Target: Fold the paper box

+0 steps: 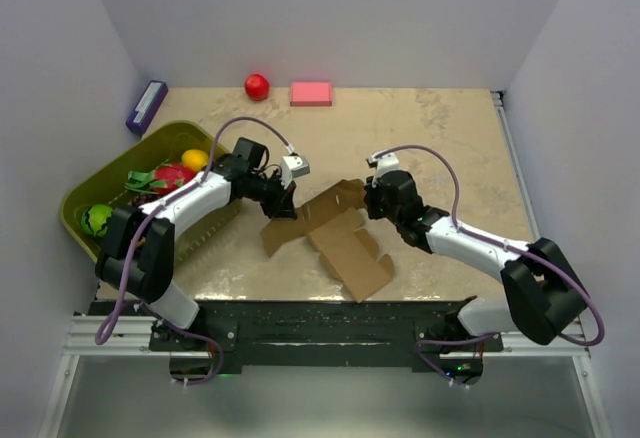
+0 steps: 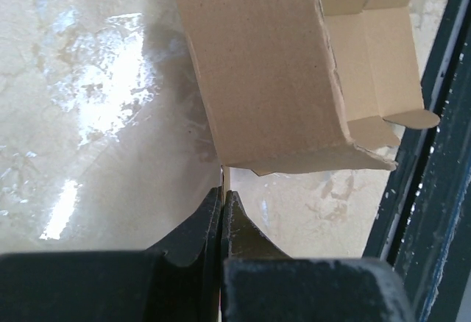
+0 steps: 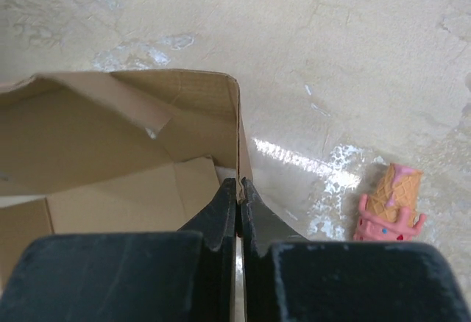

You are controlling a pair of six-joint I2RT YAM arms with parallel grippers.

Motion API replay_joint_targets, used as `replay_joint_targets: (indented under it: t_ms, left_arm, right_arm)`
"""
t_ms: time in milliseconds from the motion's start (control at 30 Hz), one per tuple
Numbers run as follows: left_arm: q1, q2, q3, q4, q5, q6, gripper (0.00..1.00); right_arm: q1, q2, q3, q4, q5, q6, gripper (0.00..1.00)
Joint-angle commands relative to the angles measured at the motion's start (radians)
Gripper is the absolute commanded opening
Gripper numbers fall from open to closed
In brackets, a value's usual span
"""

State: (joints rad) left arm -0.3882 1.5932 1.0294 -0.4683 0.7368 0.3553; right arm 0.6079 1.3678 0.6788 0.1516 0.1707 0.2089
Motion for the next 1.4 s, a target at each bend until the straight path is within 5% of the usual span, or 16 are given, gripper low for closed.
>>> replay_joint_targets:
  t_ms: [0, 433, 1100, 1200, 1367]
  left_arm:
    - [0.000, -0.021, 0.024, 0.074, -0.047, -0.044, 0.00]
    - [-0.029, -0.030, 0.000, 0.243, -0.241, -0.229, 0.00]
    - [-0.109, -0.039, -0.057, 0.411, -0.304, -0.412, 0.00]
    - [-0.118, -0.038, -0.054, 0.387, -0.292, -0.360, 0.00]
    - [-0.155, -0.050, -0.063, 0.350, -0.275, -0.191, 0.00]
  right_arm:
    - [0.053, -0.081, 0.004, -0.053, 0.039, 0.058, 0.00]
    - [0.214, -0.127, 0.025, -0.254, 0.164, 0.340, 0.00]
    - [0.305, -0.130, 0.025, -0.305, 0.216, 0.463, 0.02]
    - [0.305, -0.151, 0.034, -0.346, 0.253, 0.486, 0.12]
    - [0.305, -0.251, 0.065, -0.429, 0.309, 0.475, 0.58]
